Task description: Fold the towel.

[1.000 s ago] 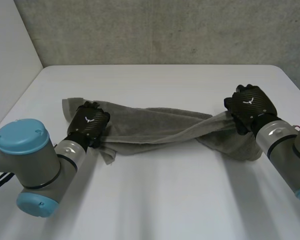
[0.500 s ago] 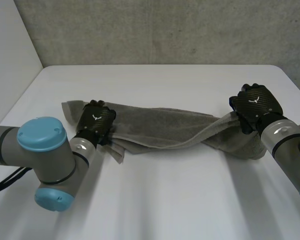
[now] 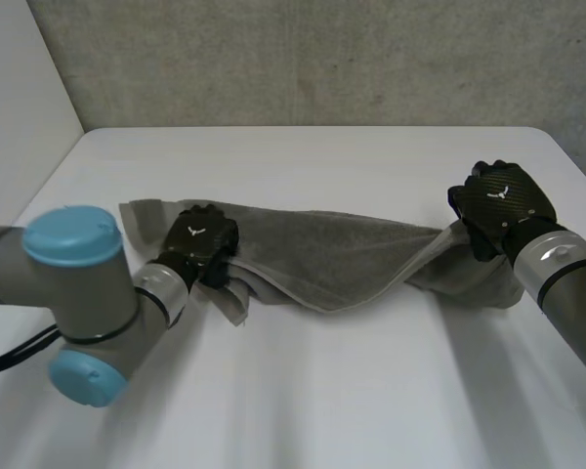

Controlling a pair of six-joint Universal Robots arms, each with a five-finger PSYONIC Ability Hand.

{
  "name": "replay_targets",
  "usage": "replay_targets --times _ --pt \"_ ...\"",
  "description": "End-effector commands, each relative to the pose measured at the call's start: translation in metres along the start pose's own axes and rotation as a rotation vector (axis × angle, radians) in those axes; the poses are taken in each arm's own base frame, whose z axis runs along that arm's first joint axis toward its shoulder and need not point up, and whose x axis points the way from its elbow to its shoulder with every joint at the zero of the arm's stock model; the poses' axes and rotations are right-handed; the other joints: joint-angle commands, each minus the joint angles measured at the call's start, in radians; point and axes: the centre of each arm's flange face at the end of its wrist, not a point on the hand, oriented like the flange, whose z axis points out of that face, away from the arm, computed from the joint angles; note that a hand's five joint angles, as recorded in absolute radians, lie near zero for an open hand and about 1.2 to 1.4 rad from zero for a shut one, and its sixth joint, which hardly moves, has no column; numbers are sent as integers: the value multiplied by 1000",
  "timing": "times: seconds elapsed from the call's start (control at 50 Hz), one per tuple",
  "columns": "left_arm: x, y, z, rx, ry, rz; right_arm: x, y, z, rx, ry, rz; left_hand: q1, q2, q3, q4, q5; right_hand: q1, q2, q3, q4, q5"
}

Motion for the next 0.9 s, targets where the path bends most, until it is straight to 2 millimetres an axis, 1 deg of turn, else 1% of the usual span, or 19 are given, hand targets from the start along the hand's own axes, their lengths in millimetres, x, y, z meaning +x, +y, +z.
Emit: replay_targets --times 0.02,0.06,0.14,0.28,0.38,0.4,0.42,0.46,0.48,0.5,0.52,0.56,0.64,0.68,0.7,0.74,0.76,0.84,0.9 --pt "-25 -59 -32 103 -34 -19 13 -29 -19 29 -33 -14 97 91 -45 -56 75 82 94 -32 -53 79" --pt "-39 -95 -47 211 -67 4 16 -34 -20 34 -43 -14 97 91 -45 -56 75 82 94 -32 -53 79" --pt "-49 -131 -57 310 -66 35 27 -45 -19 66 -47 -50 97 91 -45 -56 75 82 94 -32 -53 79" --pt "-66 -111 -14 224 -39 28 5 -42 21 116 -88 -207 97 91 -45 -56 75 82 94 -32 -53 79" --pt "-77 -119 21 265 -63 107 16 -87 52 365 101 -310 97 91 -45 -56 75 82 94 -32 -53 79" --pt "-81 -134 28 315 -80 135 40 -121 57 497 287 -319 97 91 -45 -56 75 82 94 -32 -53 79" --pt "-81 -162 27 401 -92 167 41 -121 57 498 289 -319 97 91 -45 -56 75 82 94 -32 -53 79" --pt "-86 -182 23 468 -116 182 79 -184 36 741 540 -293 97 91 -45 -56 75 82 94 -32 -53 79" --pt "-93 -206 15 549 -151 199 80 -185 36 742 541 -293 97 91 -45 -56 75 82 94 -32 -53 79" --pt "-93 -206 15 550 -151 199 90 -208 18 836 606 -278 97 91 -45 -56 75 82 94 -32 -53 79" --pt "-93 -229 3 630 -170 220 92 -219 6 887 623 -261 97 91 -45 -56 75 82 94 -32 -53 79" --pt "-94 -249 -12 703 -187 240 89 -225 -3 905 608 -245 97 91 -45 -56 75 82 94 -32 -53 79" --pt "-91 -273 -38 809 -205 289 82 -209 -3 827 545 -247 97 91 -45 -56 75 82 94 -32 -53 79" --pt "-94 -269 -38 806 -213 301 62 -177 4 695 416 -261 97 91 -45 -56 75 82 94 -32 -53 79" --pt "-100 -262 -37 790 -220 316 62 -177 4 694 415 -261 97 91 -45 -56 75 82 94 -32 -53 79" --pt "-106 -254 -37 767 -224 336 49 -137 10 551 308 -276 97 91 -45 -56 75 82 94 -32 -53 79" --pt "-106 -254 -37 767 -224 337 49 -137 10 550 307 -276 97 91 -45 -56 75 82 94 -32 -53 79" --pt "-98 -206 -30 633 -139 402 39 -72 19 352 209 -293 97 91 -45 -56 75 82 94 -32 -53 79" --pt "-87 -164 -23 523 -80 440 21 -44 18 286 129 -287 97 91 -45 -56 75 82 94 -32 -53 79"
